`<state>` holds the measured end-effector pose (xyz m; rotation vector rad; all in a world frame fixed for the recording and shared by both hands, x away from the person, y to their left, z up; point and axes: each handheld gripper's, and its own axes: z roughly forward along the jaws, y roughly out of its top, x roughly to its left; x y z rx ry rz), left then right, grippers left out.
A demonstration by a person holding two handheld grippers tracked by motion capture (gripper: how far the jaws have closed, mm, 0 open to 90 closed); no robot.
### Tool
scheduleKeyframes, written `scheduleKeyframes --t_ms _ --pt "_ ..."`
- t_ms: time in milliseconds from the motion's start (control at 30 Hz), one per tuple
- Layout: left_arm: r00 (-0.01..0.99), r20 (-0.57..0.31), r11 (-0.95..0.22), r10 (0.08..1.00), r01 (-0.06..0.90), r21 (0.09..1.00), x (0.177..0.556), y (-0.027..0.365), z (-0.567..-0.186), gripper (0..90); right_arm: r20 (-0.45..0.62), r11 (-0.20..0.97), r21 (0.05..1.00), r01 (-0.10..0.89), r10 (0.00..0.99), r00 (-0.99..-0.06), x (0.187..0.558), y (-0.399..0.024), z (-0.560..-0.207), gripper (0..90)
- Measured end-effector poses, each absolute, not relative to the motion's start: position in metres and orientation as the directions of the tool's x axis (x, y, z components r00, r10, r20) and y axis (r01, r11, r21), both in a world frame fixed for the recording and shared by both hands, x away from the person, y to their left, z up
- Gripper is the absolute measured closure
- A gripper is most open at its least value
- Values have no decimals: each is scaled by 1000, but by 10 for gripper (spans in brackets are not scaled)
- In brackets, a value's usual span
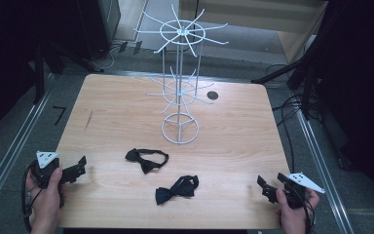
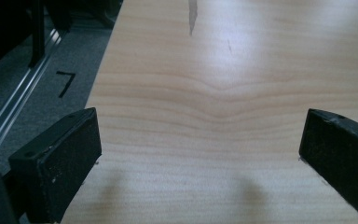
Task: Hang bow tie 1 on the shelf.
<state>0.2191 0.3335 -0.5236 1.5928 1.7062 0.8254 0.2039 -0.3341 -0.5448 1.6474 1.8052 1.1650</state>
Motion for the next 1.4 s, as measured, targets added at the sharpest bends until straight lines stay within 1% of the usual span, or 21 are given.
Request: scheduleKeyframes --t_ms 167,300,433,633,867,1100,1233,1400 --pt "-41 -44 59 998 585 809 219 333 -524 0 202 -36 811 584 954 -222 205 -329 -542 143" --pt "-19 -43 46 999 614 788 221 331 -525 0 183 -10 819 574 953 -243 203 -324 -537 143" --pt "-3 -6 7 1000 614 789 220 327 -524 0 179 2 827 562 947 -267 202 -321 -531 143" --pt "-23 -13 24 1000 608 794 220 330 -524 0 178 16 828 560 940 -290 201 -313 -525 143" --pt "-16 -17 23 1000 610 792 219 332 -524 0 181 12 832 554 939 -293 204 -303 -520 143" --pt "-32 -35 47 999 615 787 220 334 -524 0 183 16 825 564 938 -294 206 -295 -520 143" --pt "-49 -12 39 999 611 791 219 335 -524 0 154 43 828 558 941 -302 207 -290 -518 143" --pt "-57 -20 51 998 613 789 220 335 -524 0 138 59 834 549 940 -311 207 -285 -514 143"
